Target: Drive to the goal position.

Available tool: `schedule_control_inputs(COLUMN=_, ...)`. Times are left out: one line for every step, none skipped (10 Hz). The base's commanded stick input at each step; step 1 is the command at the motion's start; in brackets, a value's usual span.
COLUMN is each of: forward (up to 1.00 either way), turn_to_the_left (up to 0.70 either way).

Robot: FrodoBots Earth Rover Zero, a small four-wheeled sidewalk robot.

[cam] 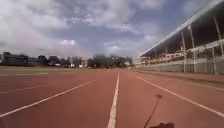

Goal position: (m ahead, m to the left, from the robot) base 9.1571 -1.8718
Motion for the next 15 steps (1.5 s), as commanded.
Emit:
schedule_control_inputs(forward=0.70, turn_to_the_left=0.00)
schedule_control_inputs(forward=0.70, turn_to_the_left=0.00)
schedule_control_inputs(forward=0.70, turn_to_the_left=0.00)
schedule_control_inputs(forward=0.70, turn_to_the_left=0.00)
schedule_control_inputs(forward=0.70, turn_to_the_left=0.00)
schedule_control_inputs(forward=0.70, turn_to_the_left=0.00)
schedule_control_inputs(forward=0.70, turn_to_the_left=0.00)
schedule_control_inputs(forward=0.70, turn_to_the_left=0.00)
schedule_control_inputs(forward=0.70, turn_to_the_left=0.00)
schedule_control_inputs(forward=0.70, turn_to_the_left=0.00)
schedule_control_inputs(forward=0.70, turn_to_the_left=0.00)
schedule_control_inputs(forward=0.70, turn_to_the_left=0.00)
schedule_control_inputs(forward=0.70, turn_to_the_left=0.00)
schedule_control_inputs(forward=0.70, turn_to_the_left=0.00)
schedule_control_inputs(forward=0.70, turn_to_the_left=0.00)
